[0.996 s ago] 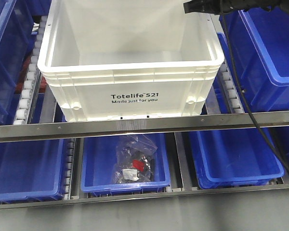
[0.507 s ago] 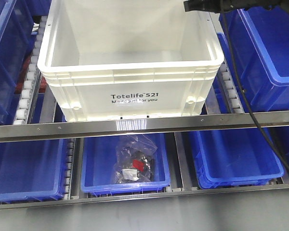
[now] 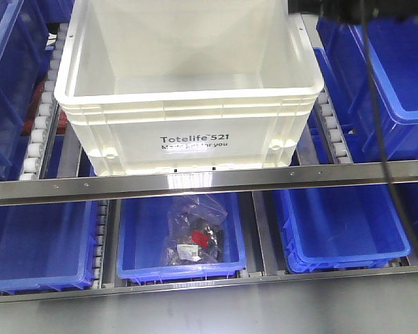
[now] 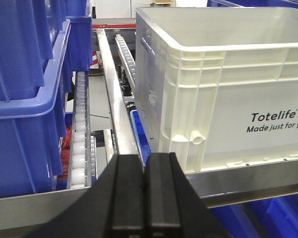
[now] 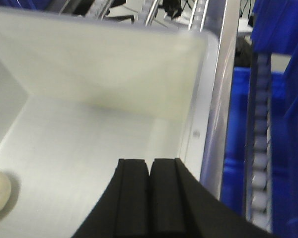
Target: Place moving items into box and shelve
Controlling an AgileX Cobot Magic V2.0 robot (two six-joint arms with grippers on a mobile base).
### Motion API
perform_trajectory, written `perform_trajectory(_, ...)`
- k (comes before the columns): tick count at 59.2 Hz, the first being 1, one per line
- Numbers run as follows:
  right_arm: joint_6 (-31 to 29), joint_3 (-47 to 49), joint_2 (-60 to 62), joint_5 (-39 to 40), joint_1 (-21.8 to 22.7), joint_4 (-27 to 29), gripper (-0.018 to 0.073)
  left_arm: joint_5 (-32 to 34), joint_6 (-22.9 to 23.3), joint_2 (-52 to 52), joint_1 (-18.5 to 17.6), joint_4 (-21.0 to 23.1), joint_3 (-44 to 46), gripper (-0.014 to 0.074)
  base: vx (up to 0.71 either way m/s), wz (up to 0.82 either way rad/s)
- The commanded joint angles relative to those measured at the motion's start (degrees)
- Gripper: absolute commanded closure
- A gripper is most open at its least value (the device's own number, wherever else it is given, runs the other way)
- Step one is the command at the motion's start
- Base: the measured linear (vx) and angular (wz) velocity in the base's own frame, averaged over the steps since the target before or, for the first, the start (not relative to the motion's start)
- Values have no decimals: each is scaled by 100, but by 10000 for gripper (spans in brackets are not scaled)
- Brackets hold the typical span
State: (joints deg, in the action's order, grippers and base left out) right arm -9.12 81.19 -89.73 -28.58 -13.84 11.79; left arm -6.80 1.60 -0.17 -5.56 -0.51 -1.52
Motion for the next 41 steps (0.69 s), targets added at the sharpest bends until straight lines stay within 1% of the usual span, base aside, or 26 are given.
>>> perform_trajectory(1,-34,-455,348,571,-10,205,567,511,-12,86,-12,51,55,603,0,0)
perform_trajectory(6,-34,-1221,698,1058,-10,339,567,511,-12,86,-12,51,55,603,0,0)
perform_trajectory(11,-34,-1994,1280,1658,-10,344,567,511,-12,86,-12,51,55,603,0,0)
perform_trajectory(13,-34,-2522,1838,2037,-10,344,567,511,-12,86,-12,51,55,603,0,0)
perform_trajectory(17,-39,-3064,2629,2320,-10,344,567,511,-12,86,-12,51,55,603,0,0)
perform_trajectory(22,-214,-3722,3587,2490,-10,327,567,511,-12,86,-12,51,55,603,0,0)
perform_trajectory(32,-587,-5043,6103,2536,-4,325,567,511,-12,86,-12,51,55,603,0,0)
perform_trajectory(37,-638,-5686,7395,2536,162,325,567,511,-12,86,-12,51,55,603,0,0)
perform_trajectory(41,-638,-6229,8019,2541,373,325,567,511,-12,86,-12,51,55,603,0,0)
